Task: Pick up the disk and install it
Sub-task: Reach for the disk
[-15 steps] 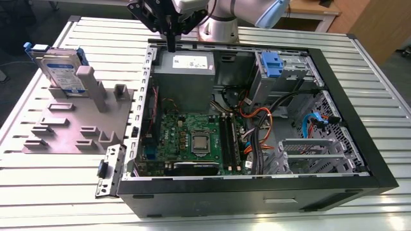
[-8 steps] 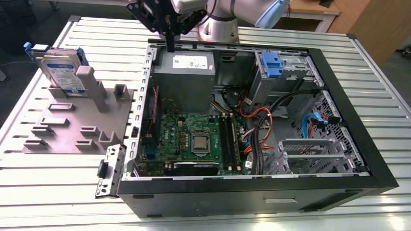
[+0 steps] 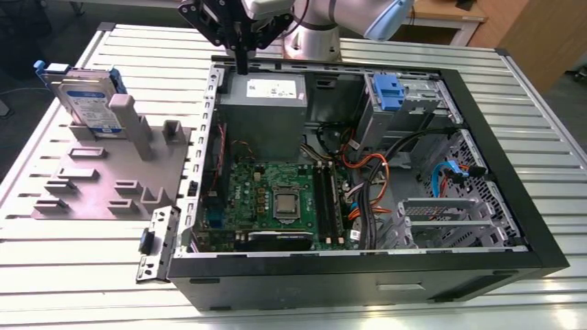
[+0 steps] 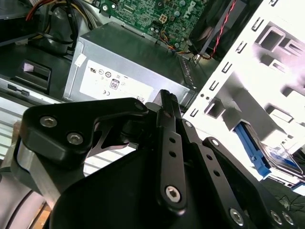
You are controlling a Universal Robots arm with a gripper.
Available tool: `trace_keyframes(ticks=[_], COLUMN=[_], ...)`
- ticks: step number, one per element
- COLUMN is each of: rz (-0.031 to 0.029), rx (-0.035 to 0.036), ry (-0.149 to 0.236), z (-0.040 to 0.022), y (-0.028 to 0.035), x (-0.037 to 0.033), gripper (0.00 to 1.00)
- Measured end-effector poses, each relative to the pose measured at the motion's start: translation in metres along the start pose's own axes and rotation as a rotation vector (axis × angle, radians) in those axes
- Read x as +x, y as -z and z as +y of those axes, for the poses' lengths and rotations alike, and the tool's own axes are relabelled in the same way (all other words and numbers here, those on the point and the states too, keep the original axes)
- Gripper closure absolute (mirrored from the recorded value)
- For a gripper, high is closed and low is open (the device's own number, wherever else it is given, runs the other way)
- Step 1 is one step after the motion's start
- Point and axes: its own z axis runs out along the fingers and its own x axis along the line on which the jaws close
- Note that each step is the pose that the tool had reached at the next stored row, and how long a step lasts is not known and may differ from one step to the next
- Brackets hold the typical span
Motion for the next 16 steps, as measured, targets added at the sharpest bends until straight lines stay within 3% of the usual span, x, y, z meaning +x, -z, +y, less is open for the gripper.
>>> trace_keyframes(ticks=[16], rz=[0.0], rx=[0.0], ry=[0.0], z=[-0.0003], y=[-0.0002], x=[0.0035], gripper=[0.89])
